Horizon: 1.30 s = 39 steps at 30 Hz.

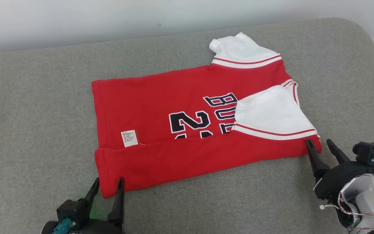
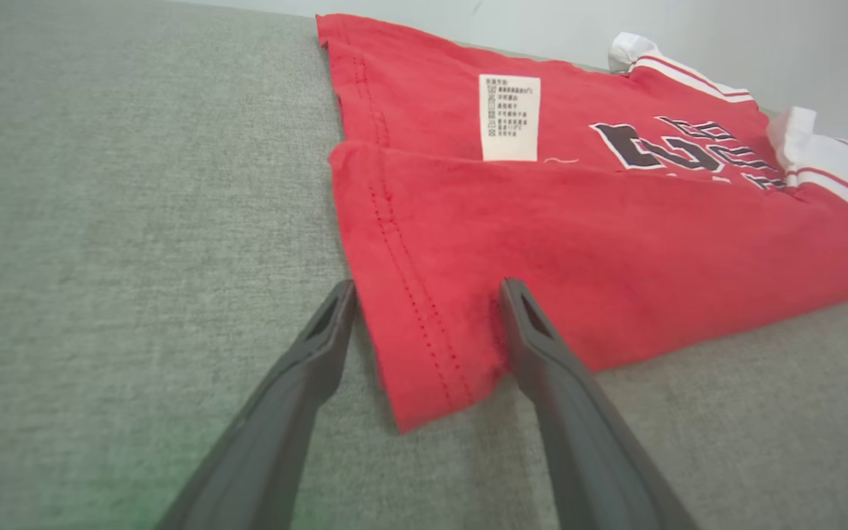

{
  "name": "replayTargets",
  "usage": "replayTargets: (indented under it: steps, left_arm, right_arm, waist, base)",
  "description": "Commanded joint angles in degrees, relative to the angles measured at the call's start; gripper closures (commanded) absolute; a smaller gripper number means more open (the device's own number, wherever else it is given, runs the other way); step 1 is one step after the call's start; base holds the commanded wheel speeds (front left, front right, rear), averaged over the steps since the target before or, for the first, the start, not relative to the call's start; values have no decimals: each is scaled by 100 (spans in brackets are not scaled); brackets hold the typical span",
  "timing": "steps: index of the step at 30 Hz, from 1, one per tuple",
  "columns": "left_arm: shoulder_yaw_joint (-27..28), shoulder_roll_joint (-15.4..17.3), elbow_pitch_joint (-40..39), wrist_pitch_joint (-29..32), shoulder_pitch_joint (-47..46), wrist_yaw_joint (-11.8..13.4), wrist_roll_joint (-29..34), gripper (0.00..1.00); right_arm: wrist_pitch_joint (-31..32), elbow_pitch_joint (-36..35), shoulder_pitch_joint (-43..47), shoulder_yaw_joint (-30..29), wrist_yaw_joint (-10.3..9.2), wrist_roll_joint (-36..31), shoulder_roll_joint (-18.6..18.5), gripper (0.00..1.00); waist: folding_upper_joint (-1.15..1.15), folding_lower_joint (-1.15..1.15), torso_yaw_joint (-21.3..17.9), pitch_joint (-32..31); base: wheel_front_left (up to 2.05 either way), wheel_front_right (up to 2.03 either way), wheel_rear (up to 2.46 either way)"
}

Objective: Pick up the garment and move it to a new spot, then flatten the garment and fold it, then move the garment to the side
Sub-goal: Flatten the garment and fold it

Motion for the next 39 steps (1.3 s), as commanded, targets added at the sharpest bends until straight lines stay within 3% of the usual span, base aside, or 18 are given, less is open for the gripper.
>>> replayTargets:
  steps: [1,3,4,5,6,11,17,24,31,32,33,34,39]
  left_arm:
    - [7,-38,109,-20,-90,8,-2,0]
    - [-12,-68,275,-18,-195,8,-40,3]
    - [13,-82,369,-18,-236,8,-54,41]
    - [-32,-90,460,-17,-276,8,-41,100]
    - [-48,-104,526,-15,-305,7,-56,100]
    - [145,-103,551,-18,-264,16,41,100]
    - [408,-175,231,-20,132,61,61,100]
    - [557,-253,-253,-20,787,92,164,100]
    - [487,-303,-70,-19,933,87,138,100]
    - [481,-311,-48,-20,921,94,135,100]
    - [496,-312,-74,-20,889,114,167,53]
    - [523,-314,-100,-19,884,135,195,0]
    - [929,-372,-729,-19,962,345,262,0]
  right_arm:
    - [-52,103,-69,13,-10,-87,5,0]
    - [-23,291,-164,28,-10,-78,110,0]
    - [-14,379,-210,34,-10,-52,156,15]
    - [-27,441,-255,60,-10,-41,182,90]
    - [-46,491,-289,97,-10,-20,218,100]
    - [-220,600,-200,190,-10,230,324,100]
    - [-368,168,316,165,-10,556,330,100]
    - [-84,-870,1534,-199,-10,680,346,100]
    - [463,-1720,2448,-839,-10,351,747,100]
    - [481,-1807,2492,-952,-10,235,800,92]
    - [489,-1886,2507,-1041,-10,135,843,11]
    - [522,-1954,2536,-1123,-10,54,909,0]
    - [305,-2475,2518,-1521,-10,-392,1130,0]
  waist:
    - [0,0,12,50]
    - [0,0,9,74]
    - [0,0,8,79]
    - [0,0,7,77]
    - [0,0,7,66]
    - [0,0,34,-156]
    - [0,0,85,-490]
    - [0,0,204,-737]
    - [0,0,242,-731]
    - [0,0,234,-729]
    - [0,0,232,-735]
    - [0,0,230,-749]
    - [0,0,223,-846]
  base:
    - [0,0,0]
    - [0,0,0]
    - [0,0,0]
    - [0,0,0]
    - [0,0,0]
    - [0,0,0]
    - [0,0,0]
    - [0,0,0]
    - [0,0,0]
    - [0,0,0]
    - [0,0,0]
    - [0,0,0]
    - [0,0,0]
